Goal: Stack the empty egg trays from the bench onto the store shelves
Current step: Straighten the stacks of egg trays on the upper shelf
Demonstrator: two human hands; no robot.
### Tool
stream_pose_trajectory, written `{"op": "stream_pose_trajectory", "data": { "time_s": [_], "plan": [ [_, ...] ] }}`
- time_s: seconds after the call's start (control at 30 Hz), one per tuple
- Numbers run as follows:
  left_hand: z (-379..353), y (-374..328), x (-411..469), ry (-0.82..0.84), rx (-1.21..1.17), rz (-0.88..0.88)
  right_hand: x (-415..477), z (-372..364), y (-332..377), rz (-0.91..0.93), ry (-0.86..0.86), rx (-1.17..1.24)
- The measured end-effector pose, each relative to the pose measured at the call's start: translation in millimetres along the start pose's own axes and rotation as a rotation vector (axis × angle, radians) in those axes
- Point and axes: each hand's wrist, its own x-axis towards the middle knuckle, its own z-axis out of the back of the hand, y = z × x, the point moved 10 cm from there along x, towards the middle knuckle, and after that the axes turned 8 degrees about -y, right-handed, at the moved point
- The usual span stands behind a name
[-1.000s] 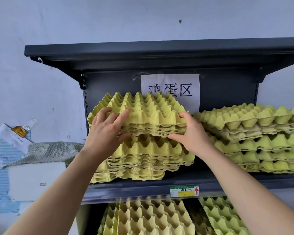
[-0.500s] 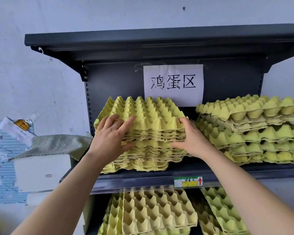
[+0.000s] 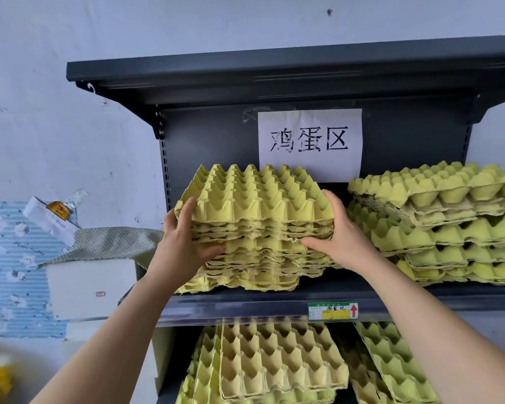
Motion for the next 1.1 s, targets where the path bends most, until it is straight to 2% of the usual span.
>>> {"op": "stream_pose_trajectory", "data": {
  "time_s": [0.13,0.33,0.57,0.7,1.1],
  "plan": [
    [0,-2,2,-0.016,-0.068,0.033,5,0,0,0.0,-0.002,-0.048],
    [11,-15,4,-0.085,-0.064,-0.032,5,13,-3,0.009,-0.063,-0.031],
    [-5,2,-10,0.036,0.008,0.02,-2,-11,-5,0.036,0.044,-0.14],
    [-6,-1,-8,0.046,-0.014,0.017,-3,-13,-5,-0.006,0.037,-0.085],
    [16,-20,14,-0.086,-0.083,0.02,13,23,10,-0.027,-0.109,0.029]
  ]
}}
